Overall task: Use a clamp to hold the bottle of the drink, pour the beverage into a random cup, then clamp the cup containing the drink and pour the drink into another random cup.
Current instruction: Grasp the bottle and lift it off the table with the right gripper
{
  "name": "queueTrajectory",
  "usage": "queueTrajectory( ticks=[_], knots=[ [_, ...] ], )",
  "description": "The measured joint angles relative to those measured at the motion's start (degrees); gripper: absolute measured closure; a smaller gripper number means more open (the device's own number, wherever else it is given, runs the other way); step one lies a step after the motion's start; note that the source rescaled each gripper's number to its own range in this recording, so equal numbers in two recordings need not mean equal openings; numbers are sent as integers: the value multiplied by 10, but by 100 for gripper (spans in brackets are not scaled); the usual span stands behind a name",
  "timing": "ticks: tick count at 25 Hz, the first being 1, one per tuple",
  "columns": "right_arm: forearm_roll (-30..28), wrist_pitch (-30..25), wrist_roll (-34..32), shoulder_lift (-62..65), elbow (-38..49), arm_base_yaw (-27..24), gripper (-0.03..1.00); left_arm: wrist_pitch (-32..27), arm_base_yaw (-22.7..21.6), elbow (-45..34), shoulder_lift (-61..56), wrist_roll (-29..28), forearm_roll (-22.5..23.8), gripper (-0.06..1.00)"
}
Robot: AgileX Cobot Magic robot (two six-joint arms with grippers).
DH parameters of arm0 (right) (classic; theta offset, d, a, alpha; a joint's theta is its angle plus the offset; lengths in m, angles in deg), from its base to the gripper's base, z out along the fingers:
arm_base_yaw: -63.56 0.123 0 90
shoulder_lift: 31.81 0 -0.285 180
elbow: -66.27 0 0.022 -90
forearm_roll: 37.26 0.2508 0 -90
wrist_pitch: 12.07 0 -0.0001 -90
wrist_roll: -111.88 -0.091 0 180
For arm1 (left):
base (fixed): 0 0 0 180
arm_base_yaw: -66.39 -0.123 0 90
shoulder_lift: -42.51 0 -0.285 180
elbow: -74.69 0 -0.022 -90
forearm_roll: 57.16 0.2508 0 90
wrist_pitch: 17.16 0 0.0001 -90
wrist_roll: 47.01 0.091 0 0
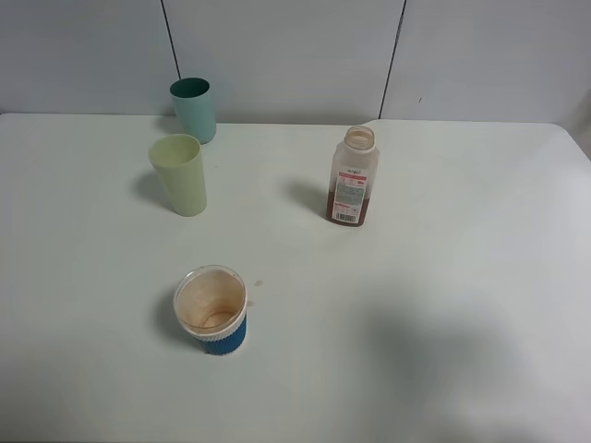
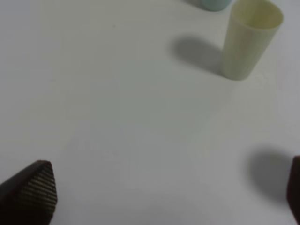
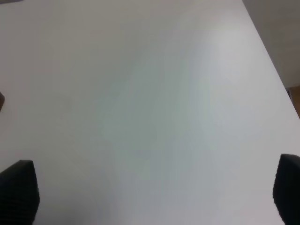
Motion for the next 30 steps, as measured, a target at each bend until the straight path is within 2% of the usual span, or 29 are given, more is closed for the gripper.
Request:
queueTrajectory(
  ticks=[21,30],
  knots=[
    [1,97,129,-228,-11,0,-3,0,0,0,0,0,0,-3],
    [26,148,170,-307,-12,0,-3,0,0,0,0,0,0,-3]
  ],
)
